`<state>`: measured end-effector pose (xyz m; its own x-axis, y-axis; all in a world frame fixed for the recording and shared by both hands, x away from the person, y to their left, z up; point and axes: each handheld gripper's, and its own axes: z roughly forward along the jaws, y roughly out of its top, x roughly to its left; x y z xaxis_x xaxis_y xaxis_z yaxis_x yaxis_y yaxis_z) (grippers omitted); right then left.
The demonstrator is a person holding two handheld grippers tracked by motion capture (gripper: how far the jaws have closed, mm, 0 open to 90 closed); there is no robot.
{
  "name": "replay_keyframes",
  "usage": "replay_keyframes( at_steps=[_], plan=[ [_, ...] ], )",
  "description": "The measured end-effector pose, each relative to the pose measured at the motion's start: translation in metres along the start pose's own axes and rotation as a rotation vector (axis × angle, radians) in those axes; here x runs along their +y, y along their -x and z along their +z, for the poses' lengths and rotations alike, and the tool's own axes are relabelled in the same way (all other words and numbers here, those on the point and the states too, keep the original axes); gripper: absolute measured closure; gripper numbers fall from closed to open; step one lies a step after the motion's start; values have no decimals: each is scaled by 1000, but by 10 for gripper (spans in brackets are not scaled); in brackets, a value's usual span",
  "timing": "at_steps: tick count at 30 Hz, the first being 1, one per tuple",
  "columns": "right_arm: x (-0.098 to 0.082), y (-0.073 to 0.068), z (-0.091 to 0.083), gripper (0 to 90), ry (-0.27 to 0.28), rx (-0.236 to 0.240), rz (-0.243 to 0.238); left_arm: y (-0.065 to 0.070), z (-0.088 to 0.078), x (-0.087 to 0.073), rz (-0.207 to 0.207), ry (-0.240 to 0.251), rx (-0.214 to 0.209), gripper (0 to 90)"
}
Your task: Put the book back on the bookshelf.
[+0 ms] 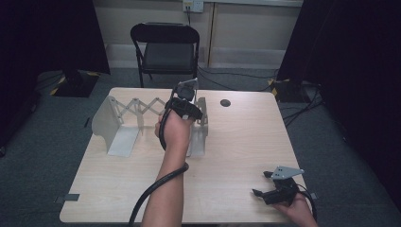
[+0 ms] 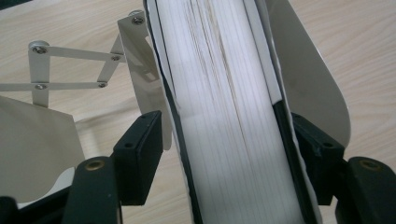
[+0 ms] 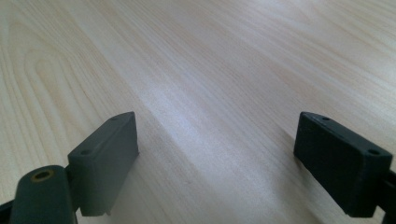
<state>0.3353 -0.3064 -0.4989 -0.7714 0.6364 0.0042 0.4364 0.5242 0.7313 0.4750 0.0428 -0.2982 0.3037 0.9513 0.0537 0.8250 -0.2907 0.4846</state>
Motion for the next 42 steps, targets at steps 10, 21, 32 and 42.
replay_keyframes(
  at_steps=[10,21,32,42],
  plan=[
    [0,0,0,132,0,-1,1,1,-10,-13,33,13,-18,347],
    [0,0,0,132,0,-1,1,-2,-17,-22,64,51,-36,337],
    [0,0,0,132,0,-1,1,-5,-17,-27,70,64,-56,321],
    [0,0,0,132,0,-1,1,-10,-20,-34,66,73,-76,292]
  ],
)
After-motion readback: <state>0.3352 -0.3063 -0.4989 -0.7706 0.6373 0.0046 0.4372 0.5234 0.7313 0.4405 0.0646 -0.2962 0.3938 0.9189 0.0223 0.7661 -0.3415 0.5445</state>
